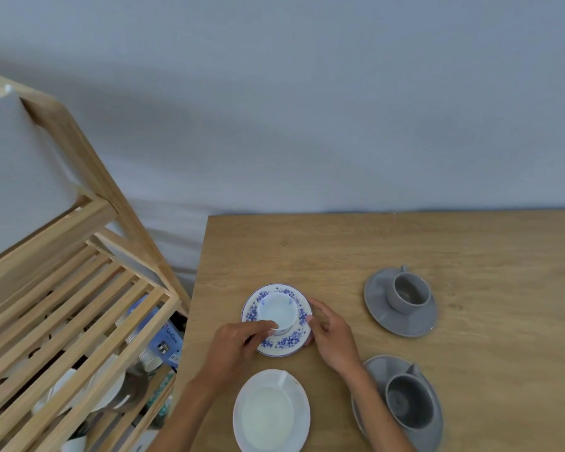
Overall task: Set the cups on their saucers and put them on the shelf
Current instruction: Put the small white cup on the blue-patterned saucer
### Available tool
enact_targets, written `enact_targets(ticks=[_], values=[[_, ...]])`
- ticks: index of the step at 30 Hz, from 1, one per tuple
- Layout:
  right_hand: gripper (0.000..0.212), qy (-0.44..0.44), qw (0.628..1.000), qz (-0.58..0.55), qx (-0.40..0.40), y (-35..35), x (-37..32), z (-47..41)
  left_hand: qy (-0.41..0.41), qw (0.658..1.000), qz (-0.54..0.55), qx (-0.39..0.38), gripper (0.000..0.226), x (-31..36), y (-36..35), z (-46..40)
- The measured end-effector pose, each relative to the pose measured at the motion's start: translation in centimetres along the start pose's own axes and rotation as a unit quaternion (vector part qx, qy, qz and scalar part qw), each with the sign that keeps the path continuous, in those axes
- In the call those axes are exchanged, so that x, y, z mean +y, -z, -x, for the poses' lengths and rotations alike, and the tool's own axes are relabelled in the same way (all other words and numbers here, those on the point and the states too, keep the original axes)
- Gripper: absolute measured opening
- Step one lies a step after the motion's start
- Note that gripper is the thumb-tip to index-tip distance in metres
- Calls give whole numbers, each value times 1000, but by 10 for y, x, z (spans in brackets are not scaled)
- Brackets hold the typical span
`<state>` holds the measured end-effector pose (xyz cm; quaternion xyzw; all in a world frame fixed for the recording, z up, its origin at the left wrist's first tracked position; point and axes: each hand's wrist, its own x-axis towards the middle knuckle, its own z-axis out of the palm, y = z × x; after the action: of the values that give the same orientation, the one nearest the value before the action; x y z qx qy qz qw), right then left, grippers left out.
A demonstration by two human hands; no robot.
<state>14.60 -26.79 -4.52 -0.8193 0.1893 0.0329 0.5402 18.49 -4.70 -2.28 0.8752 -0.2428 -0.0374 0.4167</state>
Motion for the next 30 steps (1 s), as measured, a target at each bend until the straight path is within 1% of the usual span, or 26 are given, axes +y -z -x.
enact_targets(ticks=[4, 6, 9, 13, 15, 18, 20, 23, 26, 28, 30], values=[[36, -6, 1000, -11, 2, 0, 4, -1, 5, 1000, 7, -10, 30, 1, -2, -2], [36, -7, 1000, -15, 3, 0, 4, 0, 6, 1000, 1, -23, 27, 2, -1, -3], [36, -8, 1000, -18, 0, 1, 2, 1, 15, 999, -12, -43, 15, 3, 0, -4], [37, -10, 1000, -16, 1, 2, 3, 0, 22, 998, -4, -59, 14, 0, 2, -3], [36, -8, 1000, -15, 4, 2, 0, 1, 27, 997, 1, -66, 17, -1, 3, -2], [35, -10, 1000, -21, 4, 2, -2, 2, 35, 996, 6, -79, 29, 5, 7, 0], [35, -14, 1000, -23, 6, 3, -2, 2, 43, 997, 38, -53, 34, 12, 13, 4], [34, -15, 1000, -20, 10, 2, -2, 2, 70, 992, 102, 13, 34, 14, 29, 14], [34, -14, 1000, -11, 17, 1, -4, 3, 120, 986, 91, 72, 43, 3, 39, 19], [34, -16, 1000, -7, 21, 1, -3, 3, 161, 981, 70, 78, 44, -2, 39, 17], [33, -19, 1000, -5, 23, 1, -3, 4, 204, 977, 56, 37, 50, -3, 36, 14]])
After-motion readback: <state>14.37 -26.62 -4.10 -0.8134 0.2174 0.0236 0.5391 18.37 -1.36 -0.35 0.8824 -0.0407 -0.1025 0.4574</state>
